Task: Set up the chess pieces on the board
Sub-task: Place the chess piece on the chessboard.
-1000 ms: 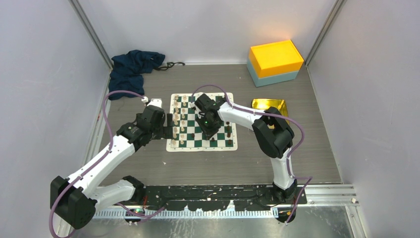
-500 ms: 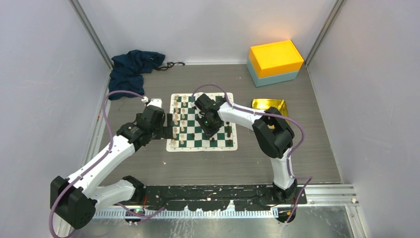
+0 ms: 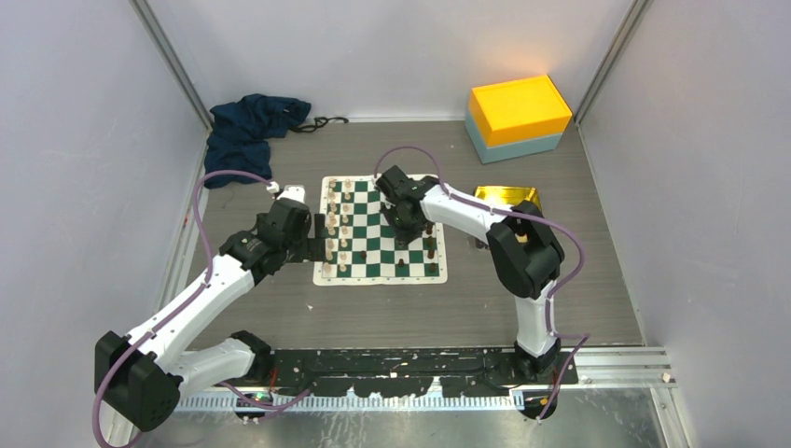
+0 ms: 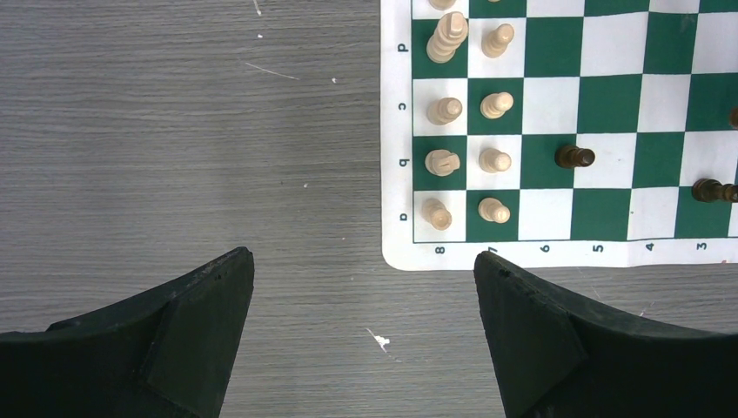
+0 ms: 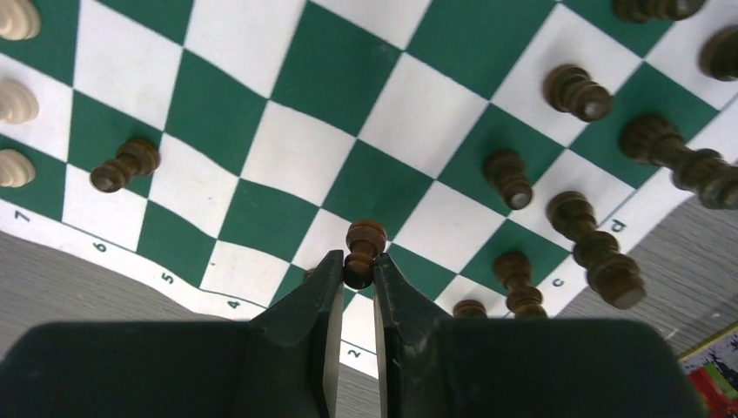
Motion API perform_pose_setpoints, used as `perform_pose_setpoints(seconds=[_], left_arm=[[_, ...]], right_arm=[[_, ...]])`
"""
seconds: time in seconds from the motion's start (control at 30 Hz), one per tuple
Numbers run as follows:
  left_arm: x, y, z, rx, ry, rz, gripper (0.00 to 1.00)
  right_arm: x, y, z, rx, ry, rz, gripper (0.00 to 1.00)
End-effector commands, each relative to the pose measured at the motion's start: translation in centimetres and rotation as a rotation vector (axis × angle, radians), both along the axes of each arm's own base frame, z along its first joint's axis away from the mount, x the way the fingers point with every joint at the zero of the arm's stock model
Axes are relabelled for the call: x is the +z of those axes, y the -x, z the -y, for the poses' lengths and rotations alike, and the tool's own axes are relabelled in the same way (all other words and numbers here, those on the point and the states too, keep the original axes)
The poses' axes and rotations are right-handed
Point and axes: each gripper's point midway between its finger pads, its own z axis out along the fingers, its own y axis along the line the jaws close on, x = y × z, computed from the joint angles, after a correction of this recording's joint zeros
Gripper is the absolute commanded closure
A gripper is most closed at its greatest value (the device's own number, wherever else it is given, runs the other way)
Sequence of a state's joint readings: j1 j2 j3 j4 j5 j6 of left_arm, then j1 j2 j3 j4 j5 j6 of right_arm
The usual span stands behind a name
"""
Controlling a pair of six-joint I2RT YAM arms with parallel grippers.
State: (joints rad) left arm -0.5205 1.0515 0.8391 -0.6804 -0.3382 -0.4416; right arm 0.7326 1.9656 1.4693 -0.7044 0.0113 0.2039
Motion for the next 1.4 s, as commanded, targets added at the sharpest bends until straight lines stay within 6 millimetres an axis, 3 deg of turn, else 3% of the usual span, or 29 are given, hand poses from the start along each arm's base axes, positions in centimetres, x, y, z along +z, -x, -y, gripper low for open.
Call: perform_pose_setpoints(seconds=[0.0,0.43,1.37], left_arm=[[1.2,-0.7,0.4,0.006,0.037,0.048,0.02],[1.3,-0.8,0.3,0.008,0.032,0.049,0.02],[0.8,-0.6,0.2,0.009,0.023,0.037,0.02]], right_arm=[[2.5,-1.6,0.7,-0.077,-0.021,0.076,0.90],[1.6,-2.8,2.5,-0.169,0.012,0.061,0.90],[-0.7,-2.2,3.3,-0.203,0.030,-0.010,0.90]])
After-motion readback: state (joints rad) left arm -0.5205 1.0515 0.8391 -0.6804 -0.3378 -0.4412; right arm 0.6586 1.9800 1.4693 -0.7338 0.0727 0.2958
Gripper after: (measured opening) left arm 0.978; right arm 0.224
